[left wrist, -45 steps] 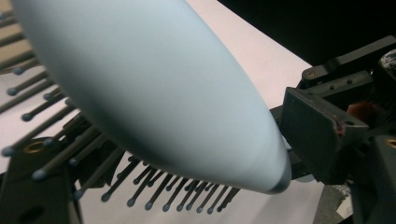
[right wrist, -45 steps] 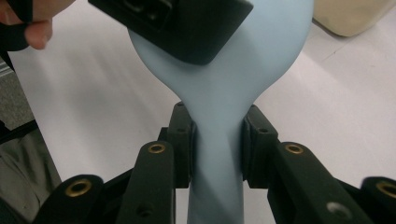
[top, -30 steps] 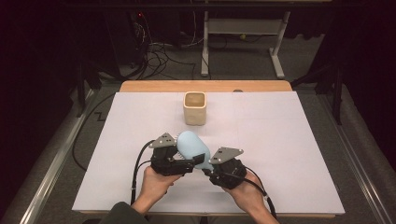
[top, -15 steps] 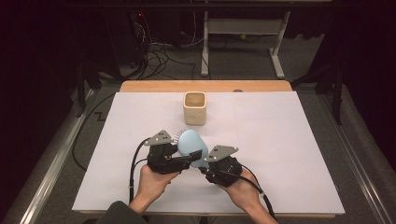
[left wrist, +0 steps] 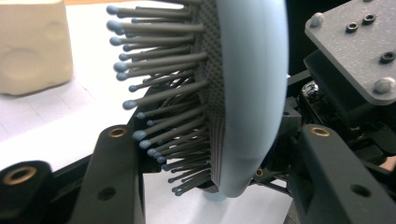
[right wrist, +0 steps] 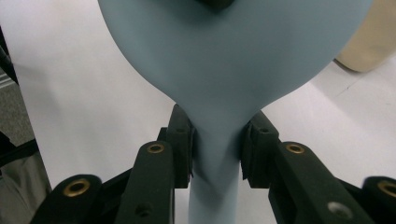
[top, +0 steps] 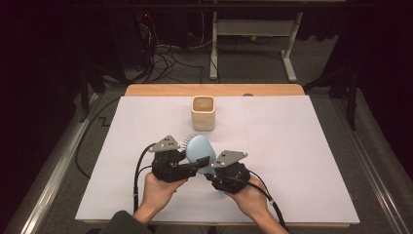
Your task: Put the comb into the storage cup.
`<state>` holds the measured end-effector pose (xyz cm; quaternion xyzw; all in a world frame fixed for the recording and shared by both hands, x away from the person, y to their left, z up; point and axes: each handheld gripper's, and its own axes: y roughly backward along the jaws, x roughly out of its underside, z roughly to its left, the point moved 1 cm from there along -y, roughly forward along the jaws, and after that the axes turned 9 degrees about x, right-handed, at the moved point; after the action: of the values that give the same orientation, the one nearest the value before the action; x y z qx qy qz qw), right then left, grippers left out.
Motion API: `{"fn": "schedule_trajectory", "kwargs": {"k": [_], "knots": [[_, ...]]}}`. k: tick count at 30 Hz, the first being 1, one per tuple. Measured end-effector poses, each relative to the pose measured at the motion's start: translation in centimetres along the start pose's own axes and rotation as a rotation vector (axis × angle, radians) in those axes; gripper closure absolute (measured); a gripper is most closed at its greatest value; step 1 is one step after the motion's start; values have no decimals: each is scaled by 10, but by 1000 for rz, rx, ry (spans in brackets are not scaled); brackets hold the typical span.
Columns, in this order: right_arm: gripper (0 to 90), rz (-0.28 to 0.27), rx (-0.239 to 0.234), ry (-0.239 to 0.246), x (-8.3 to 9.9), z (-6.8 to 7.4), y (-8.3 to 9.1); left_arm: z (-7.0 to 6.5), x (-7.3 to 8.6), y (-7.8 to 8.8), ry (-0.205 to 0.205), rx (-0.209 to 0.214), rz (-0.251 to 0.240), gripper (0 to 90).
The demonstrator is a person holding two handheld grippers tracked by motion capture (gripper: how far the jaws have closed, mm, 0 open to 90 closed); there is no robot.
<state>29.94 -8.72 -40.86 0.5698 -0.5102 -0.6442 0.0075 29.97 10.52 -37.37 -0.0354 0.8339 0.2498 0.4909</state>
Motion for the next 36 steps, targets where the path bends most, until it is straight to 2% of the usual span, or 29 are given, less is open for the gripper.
{"fn": "schedule_trajectory", "kwargs": {"k": [7, 10, 19, 26, 36], "knots": [[683, -27, -14, -23, -2, -2, 2, -3, -3, 2, -12, 2, -10, 540], [669, -22, -15, -26, -1, -3, 2, -3, -4, 3, -2, 8, -19, 540], [527, -23, 1, -42, 8, -8, 3, -2, -6, 7, -1, 2, -30, 539], [433, -74, 11, -81, 17, -15, 13, 1, -7, 10, -1, -12, -37, 537], [386, -125, 32, -125, 33, -28, 31, 2, -9, 16, -8, -33, -42, 536]]}}
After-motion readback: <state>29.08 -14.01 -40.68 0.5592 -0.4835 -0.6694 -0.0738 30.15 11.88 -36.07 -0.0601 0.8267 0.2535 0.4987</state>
